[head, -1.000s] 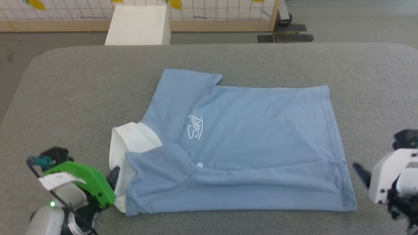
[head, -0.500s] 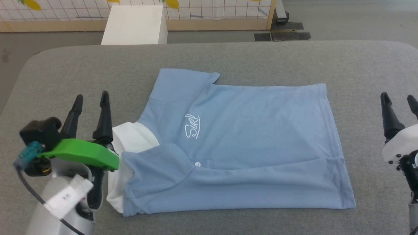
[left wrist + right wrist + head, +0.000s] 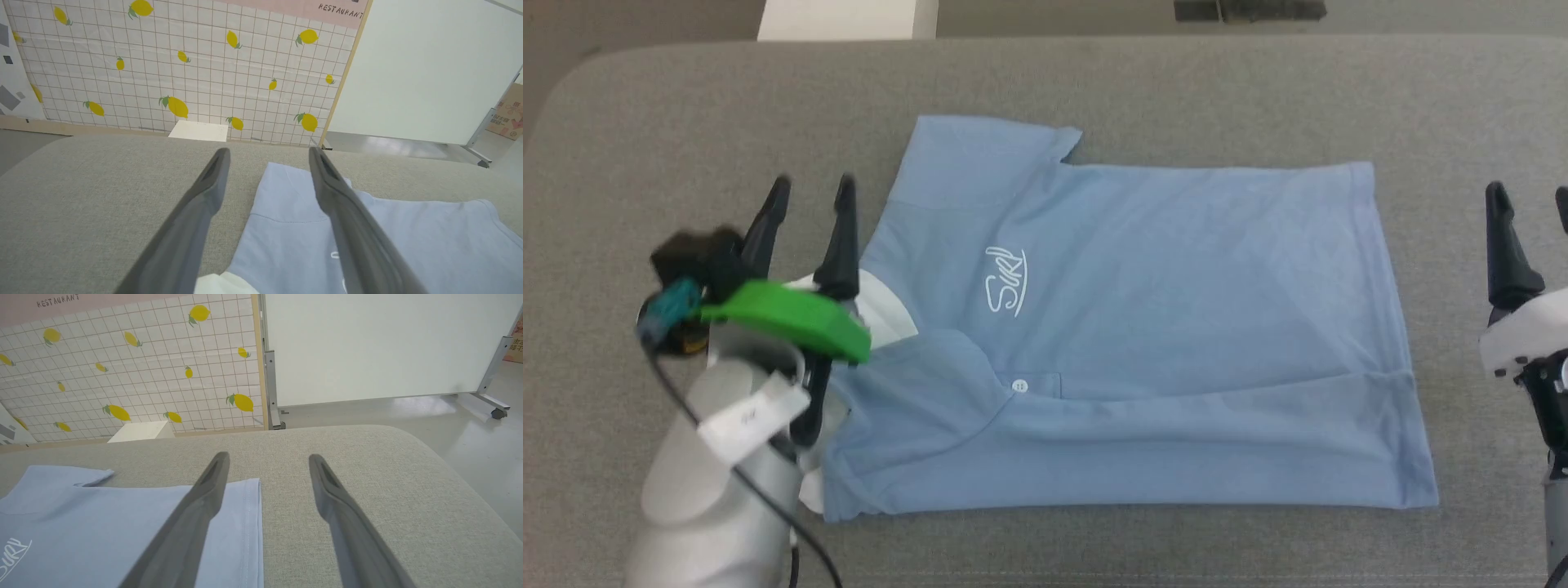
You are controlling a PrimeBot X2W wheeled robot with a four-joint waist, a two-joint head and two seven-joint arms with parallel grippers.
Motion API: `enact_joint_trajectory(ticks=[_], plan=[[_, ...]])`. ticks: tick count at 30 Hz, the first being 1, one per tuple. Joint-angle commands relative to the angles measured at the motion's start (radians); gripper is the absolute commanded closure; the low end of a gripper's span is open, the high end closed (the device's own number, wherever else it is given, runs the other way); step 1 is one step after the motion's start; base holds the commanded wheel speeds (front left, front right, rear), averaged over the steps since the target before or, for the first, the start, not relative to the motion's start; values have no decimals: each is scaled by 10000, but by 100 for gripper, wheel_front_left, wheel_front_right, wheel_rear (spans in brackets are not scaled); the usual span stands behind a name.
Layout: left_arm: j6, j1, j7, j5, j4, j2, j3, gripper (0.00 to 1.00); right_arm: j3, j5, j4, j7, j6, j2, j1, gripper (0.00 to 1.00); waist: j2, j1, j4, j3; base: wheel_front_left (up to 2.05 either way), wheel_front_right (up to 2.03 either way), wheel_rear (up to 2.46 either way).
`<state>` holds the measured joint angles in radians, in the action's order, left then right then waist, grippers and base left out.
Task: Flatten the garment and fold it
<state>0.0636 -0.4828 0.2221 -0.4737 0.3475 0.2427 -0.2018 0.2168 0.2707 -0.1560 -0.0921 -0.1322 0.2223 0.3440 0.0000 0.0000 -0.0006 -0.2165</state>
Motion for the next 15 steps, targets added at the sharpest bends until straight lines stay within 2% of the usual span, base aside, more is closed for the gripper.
enact_joint_trajectory(ticks=[1,8,15], plan=[[103,-660,-151,64,296,-71,-108,0,-33,19,67,40,15,21,246,0,0,0,115,-642,0,0,0],[345,-3502,-1223,-50,2175,-147,-397,0,-343,22,296,-22,15,-92,747,0,0,0,-156,-1637,0,0,0],[274,-6030,-3206,-73,4126,-78,-637,0,-508,118,431,3,15,-221,967,0,0,0,-740,-2516,0,0,0]])
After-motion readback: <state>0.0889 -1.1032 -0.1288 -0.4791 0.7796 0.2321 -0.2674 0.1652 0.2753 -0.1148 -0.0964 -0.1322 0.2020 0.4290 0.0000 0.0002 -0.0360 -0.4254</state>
